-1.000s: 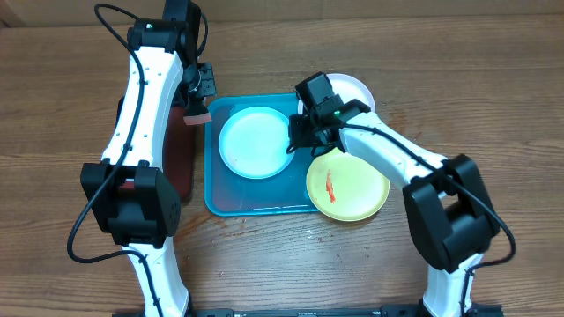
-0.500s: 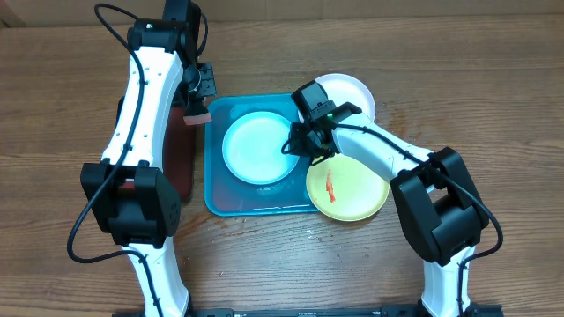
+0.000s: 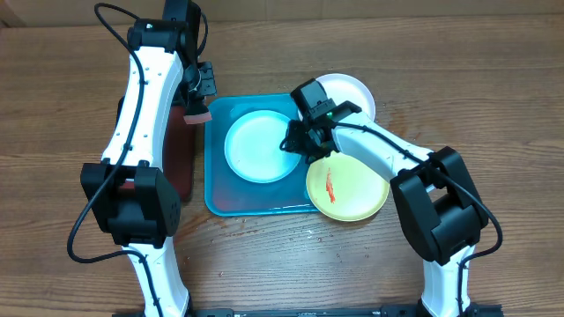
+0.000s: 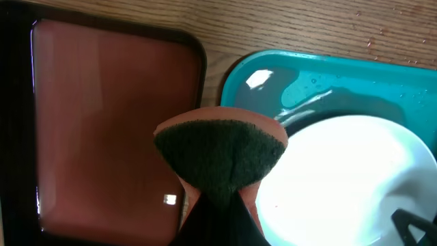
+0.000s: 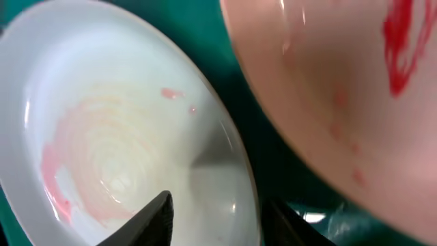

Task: Clean dirty plates on tray and stack at the side
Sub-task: 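Bring the sponge with the left gripper onto the light blue plate, then scrub the light blue plate with the left sponge while right holds rim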

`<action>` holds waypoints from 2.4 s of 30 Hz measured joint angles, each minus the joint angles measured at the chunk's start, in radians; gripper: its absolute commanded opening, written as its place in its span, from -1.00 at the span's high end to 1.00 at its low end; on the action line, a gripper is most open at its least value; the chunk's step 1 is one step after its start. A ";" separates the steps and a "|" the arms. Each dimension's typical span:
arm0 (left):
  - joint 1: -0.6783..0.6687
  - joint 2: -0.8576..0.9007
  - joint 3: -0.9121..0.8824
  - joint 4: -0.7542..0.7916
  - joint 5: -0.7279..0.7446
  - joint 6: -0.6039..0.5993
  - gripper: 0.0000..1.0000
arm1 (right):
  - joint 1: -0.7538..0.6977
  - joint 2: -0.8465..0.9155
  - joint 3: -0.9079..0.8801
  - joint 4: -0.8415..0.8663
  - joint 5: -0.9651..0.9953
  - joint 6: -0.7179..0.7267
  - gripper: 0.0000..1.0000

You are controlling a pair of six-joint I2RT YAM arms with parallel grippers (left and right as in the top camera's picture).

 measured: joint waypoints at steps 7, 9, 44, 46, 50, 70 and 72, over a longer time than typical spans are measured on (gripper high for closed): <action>0.000 0.000 0.000 0.000 0.000 0.000 0.92 | -0.006 0.000 0.000 0.055 0.047 -0.036 0.58; 0.000 0.000 0.000 0.001 0.000 0.000 0.91 | -0.005 0.000 0.000 0.056 0.051 -0.040 0.66; -0.125 0.000 -0.290 0.277 0.145 0.033 0.92 | 0.018 -0.005 -0.008 -0.050 0.065 0.290 0.93; -0.145 0.000 -0.322 0.319 0.154 0.067 0.91 | 0.018 -0.005 -0.008 -0.050 0.065 0.284 0.93; -0.172 0.000 -0.391 0.399 0.163 0.151 0.91 | 0.018 -0.005 -0.008 -0.051 0.065 0.278 0.93; -0.190 -0.003 -0.544 0.630 -0.092 0.314 0.91 | 0.024 -0.005 -0.008 -0.051 0.062 0.269 0.93; -0.190 -0.003 -0.548 0.674 -0.137 0.320 0.92 | 0.024 -0.005 -0.008 -0.050 0.060 0.269 0.93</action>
